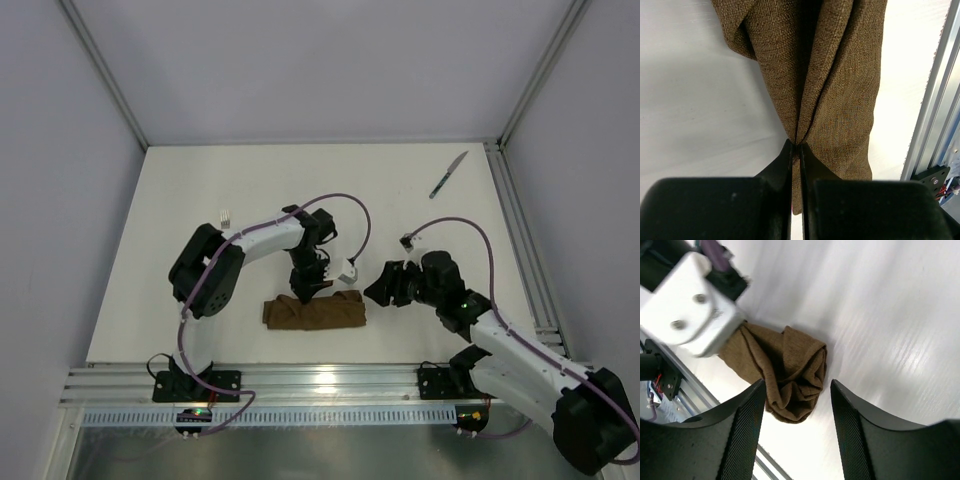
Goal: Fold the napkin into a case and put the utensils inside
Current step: Rotate the smaller rectangle-folded napkin at the center of the board.
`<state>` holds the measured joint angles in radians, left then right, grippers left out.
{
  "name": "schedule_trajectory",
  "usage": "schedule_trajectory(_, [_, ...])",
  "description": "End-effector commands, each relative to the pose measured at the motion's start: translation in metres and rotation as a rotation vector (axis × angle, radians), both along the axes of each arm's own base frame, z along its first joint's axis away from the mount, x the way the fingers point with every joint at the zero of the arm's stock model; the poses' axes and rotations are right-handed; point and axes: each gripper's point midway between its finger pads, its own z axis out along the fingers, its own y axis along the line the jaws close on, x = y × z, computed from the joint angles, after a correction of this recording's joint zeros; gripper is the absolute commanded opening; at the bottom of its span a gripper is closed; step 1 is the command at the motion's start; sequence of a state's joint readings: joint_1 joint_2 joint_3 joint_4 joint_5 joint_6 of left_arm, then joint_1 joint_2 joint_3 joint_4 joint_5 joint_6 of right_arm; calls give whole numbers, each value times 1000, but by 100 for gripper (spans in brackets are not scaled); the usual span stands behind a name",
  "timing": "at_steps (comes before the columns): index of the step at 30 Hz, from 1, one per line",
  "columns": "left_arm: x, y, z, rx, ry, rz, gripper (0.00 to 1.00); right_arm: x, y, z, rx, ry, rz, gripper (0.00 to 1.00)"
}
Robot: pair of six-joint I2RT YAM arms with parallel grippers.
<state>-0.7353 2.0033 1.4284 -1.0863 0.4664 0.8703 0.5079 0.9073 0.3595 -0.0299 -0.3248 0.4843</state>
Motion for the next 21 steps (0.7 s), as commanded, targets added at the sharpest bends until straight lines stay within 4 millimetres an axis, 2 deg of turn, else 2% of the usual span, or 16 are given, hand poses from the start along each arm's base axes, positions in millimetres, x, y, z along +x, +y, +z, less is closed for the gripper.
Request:
schedule_trajectory(1, [8,-7,9,-36,-34,10,0,-9,-9,14,-39,-82,55,59])
schedule_trajectory(5, [10,-7,9,-33,-39,8,0,-17,-3,11,-6,-142,122,63])
schedule_trajectory(6, [11,-7,9,-32,-40,8,0,-13,1,18,15,-182,131,65])
schedule_trajectory(9, [12,-8,11,-31,-40,7,0,-9,13,17,59,-198,170,66])
schedule_trajectory(10, [14,-9,12,-32,-45,8,0,-8,15,7,47,-159,182,66])
schedule_trajectory(12, [13,-9,13,-29,-41,5,0,-8,24,5,62,-156,224,66])
schedule_trajectory(13, [12,-9,13,-26,-39,4,0,-10,26,-3,56,-129,238,66])
schedule_trajectory(17, [14,-7,12,-18,-46,4,0,-12,35,-6,74,-130,270,66])
schedule_trajectory(19, [15,-7,12,-15,-51,4,0,-12,36,-9,80,-123,265,64])
schedule_trajectory(21, [17,-8,13,-17,-56,5,0,-11,36,-17,70,-101,252,47])
